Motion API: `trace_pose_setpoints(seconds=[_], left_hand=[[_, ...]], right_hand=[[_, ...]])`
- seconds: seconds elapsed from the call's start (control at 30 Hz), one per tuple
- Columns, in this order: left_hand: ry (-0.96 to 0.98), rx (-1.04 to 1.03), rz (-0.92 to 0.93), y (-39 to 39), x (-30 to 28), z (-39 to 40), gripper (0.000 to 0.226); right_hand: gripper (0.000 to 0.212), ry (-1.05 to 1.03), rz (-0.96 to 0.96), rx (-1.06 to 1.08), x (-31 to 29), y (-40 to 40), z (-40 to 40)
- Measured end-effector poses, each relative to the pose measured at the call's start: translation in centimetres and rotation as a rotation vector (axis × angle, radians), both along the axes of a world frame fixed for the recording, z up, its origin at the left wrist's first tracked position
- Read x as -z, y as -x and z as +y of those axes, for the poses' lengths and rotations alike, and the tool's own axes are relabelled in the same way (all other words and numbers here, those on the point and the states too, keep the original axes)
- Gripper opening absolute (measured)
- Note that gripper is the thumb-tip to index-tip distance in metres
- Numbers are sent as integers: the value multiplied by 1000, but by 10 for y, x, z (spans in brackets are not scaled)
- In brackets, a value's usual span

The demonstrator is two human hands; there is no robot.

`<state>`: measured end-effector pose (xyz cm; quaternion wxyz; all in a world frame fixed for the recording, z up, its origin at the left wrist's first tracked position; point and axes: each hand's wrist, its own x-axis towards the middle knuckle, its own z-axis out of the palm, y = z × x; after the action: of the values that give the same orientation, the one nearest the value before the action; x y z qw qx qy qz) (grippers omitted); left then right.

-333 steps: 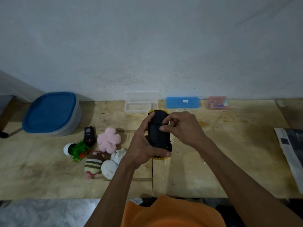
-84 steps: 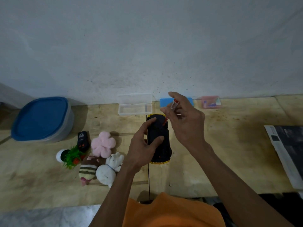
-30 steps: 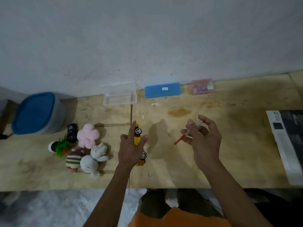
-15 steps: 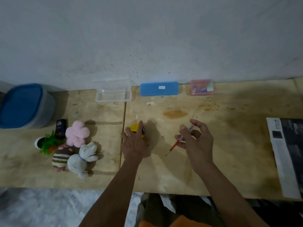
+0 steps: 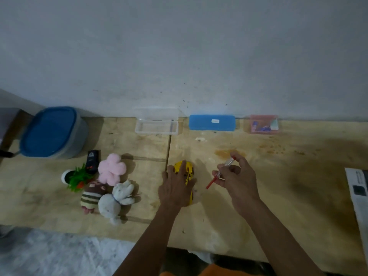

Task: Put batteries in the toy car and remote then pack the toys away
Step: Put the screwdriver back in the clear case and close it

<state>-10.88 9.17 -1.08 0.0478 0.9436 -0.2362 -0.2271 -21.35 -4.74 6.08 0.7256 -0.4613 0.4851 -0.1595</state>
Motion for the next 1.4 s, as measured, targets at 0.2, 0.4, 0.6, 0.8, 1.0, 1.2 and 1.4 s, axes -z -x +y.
trace_pose_setpoints(seconds=[0.2,0.4,0.6,0.8,1.0,1.2,1.4], left_hand=[[282,-74,-36,-69,-17,50,70],[385,-79,-66,-187,-24,86,64],[378,-35,17,-260,-7,73,66],[266,14,53,-289,25,60,67],[224,114,19,-304,52,61,57],[239,139,6,-306,55,55,49],[218,128,-20,-302,51,52,47]], right_hand=[[33,122,23,-34,-1,-77,25],[18,820,101,-252,8,-177,60],[25,1326,171,-567,33,-259,65],[31,1455,456,-918,81,-306,52],[31,1387,641,-1094,101,-327,44],[26,1306,677,-1118,110,-329,46],[40,1554,487,-650,88,-306,45]])
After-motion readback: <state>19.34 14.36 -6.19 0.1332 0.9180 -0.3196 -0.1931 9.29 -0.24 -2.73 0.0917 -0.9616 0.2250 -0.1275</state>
